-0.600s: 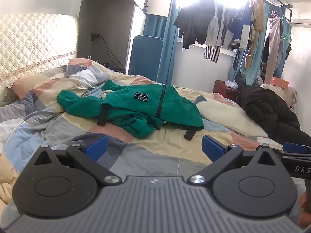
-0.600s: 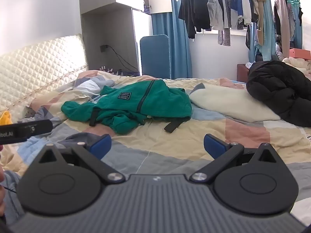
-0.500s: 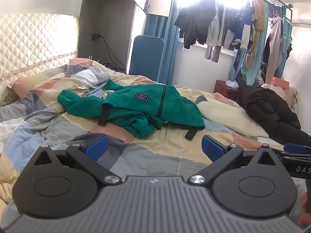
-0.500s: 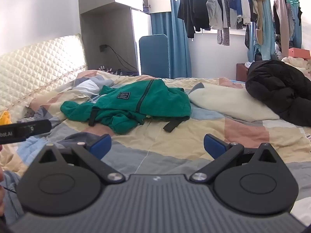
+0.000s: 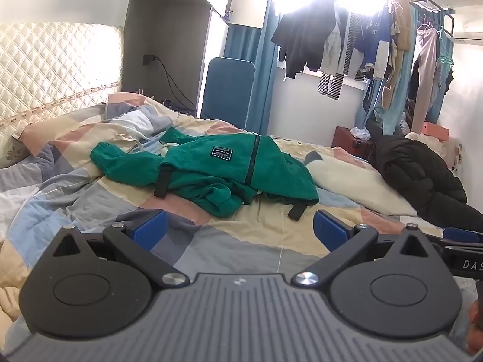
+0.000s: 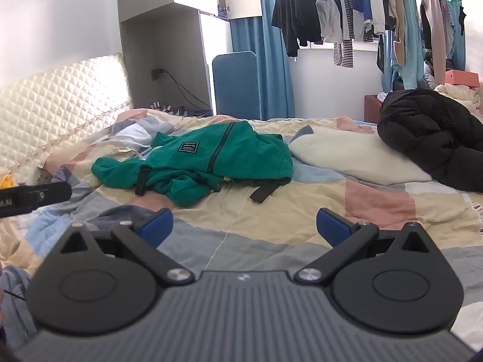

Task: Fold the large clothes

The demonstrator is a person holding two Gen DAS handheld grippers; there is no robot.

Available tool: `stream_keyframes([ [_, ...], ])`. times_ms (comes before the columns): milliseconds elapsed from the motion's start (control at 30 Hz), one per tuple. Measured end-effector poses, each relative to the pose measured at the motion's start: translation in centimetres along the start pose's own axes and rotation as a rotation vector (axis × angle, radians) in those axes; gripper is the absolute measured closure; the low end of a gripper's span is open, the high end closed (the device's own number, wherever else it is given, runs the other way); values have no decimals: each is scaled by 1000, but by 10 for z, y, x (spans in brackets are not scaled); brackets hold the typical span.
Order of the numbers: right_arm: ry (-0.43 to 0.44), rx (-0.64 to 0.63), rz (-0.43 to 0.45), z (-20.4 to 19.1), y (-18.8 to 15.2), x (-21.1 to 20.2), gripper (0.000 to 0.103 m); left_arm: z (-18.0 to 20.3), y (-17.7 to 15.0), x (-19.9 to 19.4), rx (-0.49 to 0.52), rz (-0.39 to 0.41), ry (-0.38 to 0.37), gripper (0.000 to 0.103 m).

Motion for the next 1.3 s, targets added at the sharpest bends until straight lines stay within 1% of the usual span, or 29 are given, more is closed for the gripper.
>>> stream_keyframes([
  [300, -15, -1, -4, 1, -1, -1, 0, 3, -2, 1, 13, -2, -4, 0],
  [1300, -15, 20, -26, 2, -7, 1, 0, 2, -1, 1, 22, 0, -5, 0],
])
Point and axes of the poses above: each gripper's, at about its wrist camera, not at the fingertips, and x roughly the way its jaws point, z to its right, y to its top, the point moved 7 cm from there along x, roughly the way its jaws point, and after that the axes turned 5 degrees about -x, right-handed, at the moved point
